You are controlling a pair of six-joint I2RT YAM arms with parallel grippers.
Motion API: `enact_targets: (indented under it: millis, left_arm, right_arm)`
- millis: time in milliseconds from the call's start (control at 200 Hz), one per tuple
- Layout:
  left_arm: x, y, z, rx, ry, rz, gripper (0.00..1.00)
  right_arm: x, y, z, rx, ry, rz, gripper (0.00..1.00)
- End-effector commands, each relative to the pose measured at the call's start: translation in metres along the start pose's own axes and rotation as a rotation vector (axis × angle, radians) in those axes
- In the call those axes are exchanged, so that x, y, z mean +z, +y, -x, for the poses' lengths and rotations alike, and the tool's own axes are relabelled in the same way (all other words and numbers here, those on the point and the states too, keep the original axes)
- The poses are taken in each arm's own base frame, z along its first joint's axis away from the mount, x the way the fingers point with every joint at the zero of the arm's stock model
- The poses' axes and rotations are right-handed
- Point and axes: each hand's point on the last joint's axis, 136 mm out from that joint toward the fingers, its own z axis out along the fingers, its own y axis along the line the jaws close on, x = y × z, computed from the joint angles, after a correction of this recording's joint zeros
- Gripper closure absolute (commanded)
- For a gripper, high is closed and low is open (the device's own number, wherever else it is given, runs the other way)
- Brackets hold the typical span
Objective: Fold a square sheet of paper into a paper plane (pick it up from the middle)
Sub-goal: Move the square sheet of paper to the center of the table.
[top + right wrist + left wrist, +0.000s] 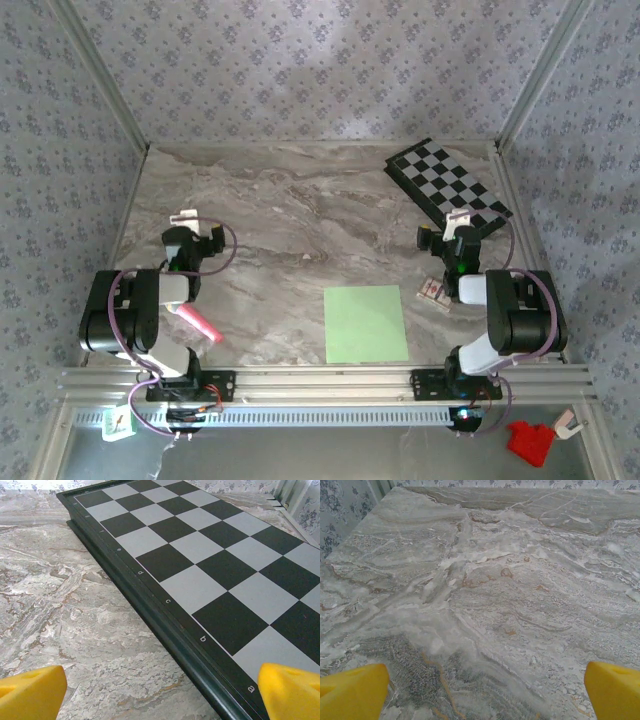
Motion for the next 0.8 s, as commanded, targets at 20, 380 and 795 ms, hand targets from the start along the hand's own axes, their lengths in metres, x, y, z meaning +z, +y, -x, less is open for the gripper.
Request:
enact_targets:
  millis: [20,380,795]
  left_arm:
    - [0.0025,0.0007,0.0077,0.006,-0.02,0.0,0.0]
    - [0.0027,0.0005,0.007,0.005,-0.018,-0.001,0.0]
    - [0.0027,0.0004,0.0072,0.003,-0.018,-0.005,0.0]
  right_arm:
    - [0.003,0.0014,0.0017,-0.007,0.002,0.009,0.0]
    - [0.0033,0.0008,0.0023,-0.008,0.002,0.008,0.0]
    - [0.0034,0.0009,0.0014,-0.008,0.004,0.008,0.0]
